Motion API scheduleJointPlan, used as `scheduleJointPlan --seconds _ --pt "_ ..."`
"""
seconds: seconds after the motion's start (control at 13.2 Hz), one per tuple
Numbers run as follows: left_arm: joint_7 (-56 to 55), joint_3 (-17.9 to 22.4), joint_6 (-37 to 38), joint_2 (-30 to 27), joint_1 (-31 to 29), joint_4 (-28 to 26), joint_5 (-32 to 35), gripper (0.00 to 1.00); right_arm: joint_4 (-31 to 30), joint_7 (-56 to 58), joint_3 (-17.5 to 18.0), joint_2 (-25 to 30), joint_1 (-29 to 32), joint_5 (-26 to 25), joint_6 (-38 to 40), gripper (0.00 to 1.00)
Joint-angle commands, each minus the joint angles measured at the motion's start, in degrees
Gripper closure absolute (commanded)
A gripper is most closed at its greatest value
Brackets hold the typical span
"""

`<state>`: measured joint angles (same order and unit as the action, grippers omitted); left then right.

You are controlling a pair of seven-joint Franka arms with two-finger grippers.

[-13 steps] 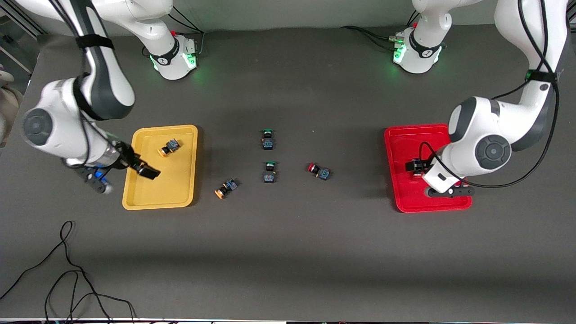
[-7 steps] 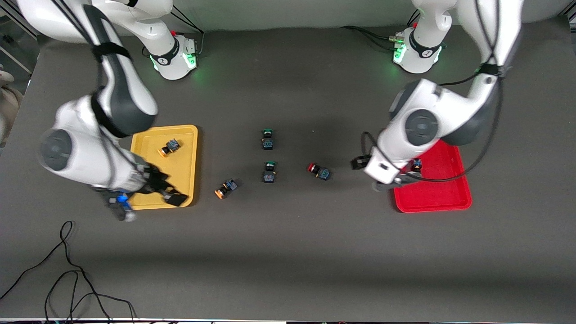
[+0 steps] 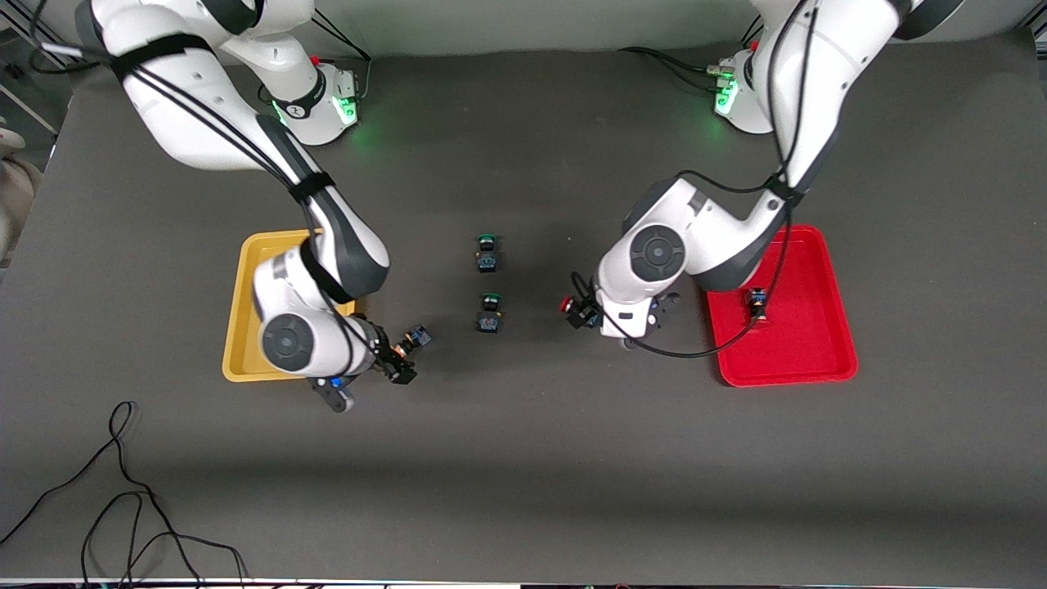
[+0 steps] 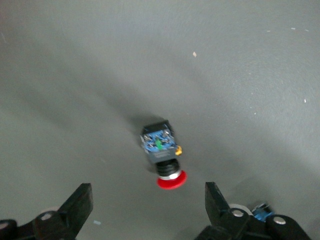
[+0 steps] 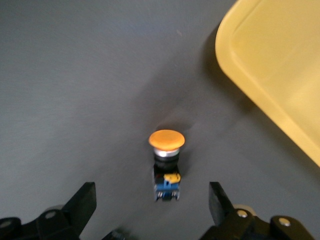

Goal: Place red and yellow buttons in trays
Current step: 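Grasp the second yellow button with the right gripper while the left grasps red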

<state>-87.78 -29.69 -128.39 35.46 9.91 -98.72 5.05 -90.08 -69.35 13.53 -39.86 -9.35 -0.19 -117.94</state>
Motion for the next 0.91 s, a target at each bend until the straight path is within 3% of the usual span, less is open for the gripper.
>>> scheduleJointPlan --seconds 0.0,0.3,0.38,0.53,0.61,0.68,0.84 --pt "-11.2 1.3 -3.0 2.3 2.0 1.5 3.1 0.0 -6.8 -1.8 0.6 0.7 0.4 -1.0 -6.6 0.0" --pt "-16.6 2.7 -4.6 5.8 3.4 1.4 9.0 0.0 -9.1 -2.0 1.8 -0.1 0.4 -0.9 -10.1 0.0" --pt "-17.3 4.0 -5.1 6.1 4.8 1.3 9.2 0.0 -9.1 -1.9 1.9 -0.2 0.4 -0.9 -10.1 0.11" --pt "-17.4 6.9 -6.6 7.0 7.7 1.3 9.2 0.0 -9.1 -1.5 2.2 -0.1 0.4 -0.9 -9.9 0.43" --pt "-17.4 7.4 -6.6 7.2 7.9 1.3 9.2 0.0 -9.1 -1.2 2.2 0.0 0.4 -0.9 -9.9 0.49" --pt "-17.4 7.4 -6.5 7.2 7.9 1.3 9.1 0.06 -9.1 -1.1 2.2 0.1 0.4 -0.9 -9.7 0.59" --pt "-17.3 7.4 -6.4 7.0 7.8 1.4 9.0 0.47 -9.1 -1.0 2.2 0.8 0.5 -0.9 -9.4 0.81"
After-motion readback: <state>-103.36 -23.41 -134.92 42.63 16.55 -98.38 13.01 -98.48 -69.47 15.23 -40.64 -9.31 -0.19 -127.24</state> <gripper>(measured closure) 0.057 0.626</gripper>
